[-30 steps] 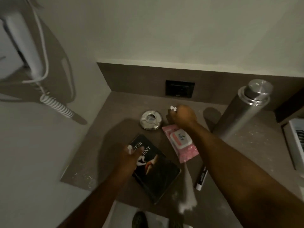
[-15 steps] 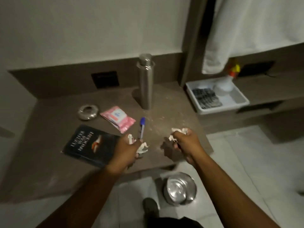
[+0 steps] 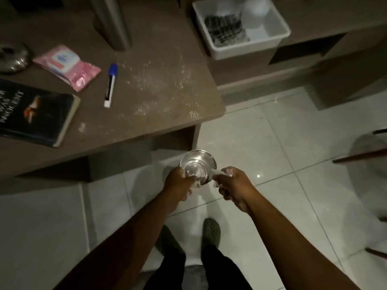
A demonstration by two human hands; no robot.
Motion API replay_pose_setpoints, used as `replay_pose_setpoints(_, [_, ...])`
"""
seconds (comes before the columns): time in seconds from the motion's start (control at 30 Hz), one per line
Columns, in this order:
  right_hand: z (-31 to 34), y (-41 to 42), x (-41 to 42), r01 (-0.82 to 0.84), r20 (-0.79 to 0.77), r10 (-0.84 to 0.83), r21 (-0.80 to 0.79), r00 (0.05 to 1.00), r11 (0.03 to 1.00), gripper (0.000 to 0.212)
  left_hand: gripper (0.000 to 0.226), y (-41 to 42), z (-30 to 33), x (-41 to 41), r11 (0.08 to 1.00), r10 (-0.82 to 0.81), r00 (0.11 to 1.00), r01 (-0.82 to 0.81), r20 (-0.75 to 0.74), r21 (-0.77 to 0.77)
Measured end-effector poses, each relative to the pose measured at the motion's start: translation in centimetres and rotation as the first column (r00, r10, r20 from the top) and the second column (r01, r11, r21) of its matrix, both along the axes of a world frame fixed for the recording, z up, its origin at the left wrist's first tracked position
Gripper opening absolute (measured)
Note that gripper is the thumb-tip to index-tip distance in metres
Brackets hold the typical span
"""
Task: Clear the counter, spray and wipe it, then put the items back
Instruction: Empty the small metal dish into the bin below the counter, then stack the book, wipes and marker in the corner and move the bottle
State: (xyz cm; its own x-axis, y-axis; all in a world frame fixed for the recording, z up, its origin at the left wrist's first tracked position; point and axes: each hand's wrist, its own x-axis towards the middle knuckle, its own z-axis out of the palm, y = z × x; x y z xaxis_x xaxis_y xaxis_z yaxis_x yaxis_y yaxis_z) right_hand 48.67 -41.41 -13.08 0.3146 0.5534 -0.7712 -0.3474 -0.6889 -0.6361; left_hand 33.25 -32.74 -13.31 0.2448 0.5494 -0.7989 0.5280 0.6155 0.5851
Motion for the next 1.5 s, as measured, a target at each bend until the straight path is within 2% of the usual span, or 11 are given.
replay_pose_setpoints(0.2, [-15.7,1.6,2.5,-0.127,-0.001,0.128,-0.101,0.992,0.987,0.015,0.024,0.9,-13.8,4.0,0.990,0.136,0.976,-0.141,-0.168,-0.016])
replay_pose_setpoints(0.33, [-24.4,3.4,3.3,-0.091,0.019,0.094,-0.126,0.995,0.988,0.029,0.024,1.4,-22.2,5.2,0.981,0.187,0.968,-0.192,-0.166,-0.018])
replay_pose_setpoints(0.47, [-29.8,4.8,3.1,0.049,-0.051,-0.056,-0.130,0.997,0.990,0.045,0.053,1.9,-27.7,5.2,0.897,0.395,0.913,-0.359,0.105,-0.258])
replay_pose_setpoints(0.6, [-31.3,3.8,2.9,0.103,-0.193,-0.120,-0.094,0.974,0.990,0.059,0.060,1.6,-30.5,3.7,0.878,0.405,0.853,-0.262,0.328,-0.402])
replay_pose_setpoints(0.7, [-29.6,2.5,2.4,0.069,-0.227,-0.082,-0.066,0.970,0.995,0.057,0.080,0.3,-29.1,2.6,0.906,0.368,0.888,-0.275,0.276,-0.322])
replay_pose_setpoints(0.83, [-23.2,1.4,1.1,0.095,-0.207,-0.097,-0.020,0.973,0.995,0.079,0.099,-1.3,-23.0,-0.1,0.896,0.383,0.886,-0.288,0.260,-0.337])
replay_pose_setpoints(0.93, [-15.2,1.4,-0.8,0.100,-0.225,-0.092,0.028,0.970,0.995,0.065,0.104,-2.3,-16.1,-2.1,0.865,0.455,0.871,-0.383,0.186,-0.324])
replay_pose_setpoints(1.1, [-2.7,2.1,-4.2,0.225,-0.282,-0.221,-0.019,0.934,0.974,0.081,0.109,-3.4,-3.7,-6.2,0.885,0.444,0.873,-0.392,0.202,-0.250])
replay_pose_setpoints(1.23, [4.7,3.5,-8.1,0.112,-0.148,-0.104,0.048,0.984,0.993,0.082,0.110,-2.4,4.1,-9.3,0.885,0.465,0.862,-0.442,0.204,-0.149])
replay_pose_setpoints(1.4, [12.1,8.3,-13.1,-0.068,0.143,0.047,0.140,0.989,0.988,0.078,0.059,1.1,10.9,-15.2,0.859,0.496,0.846,-0.511,0.195,0.034])
replay_pose_setpoints(1.5, [15.6,11.1,-16.9,-0.168,0.237,0.106,0.258,0.966,0.952,0.054,0.022,3.8,13.9,-19.5,0.825,0.498,0.825,-0.545,0.265,0.147])
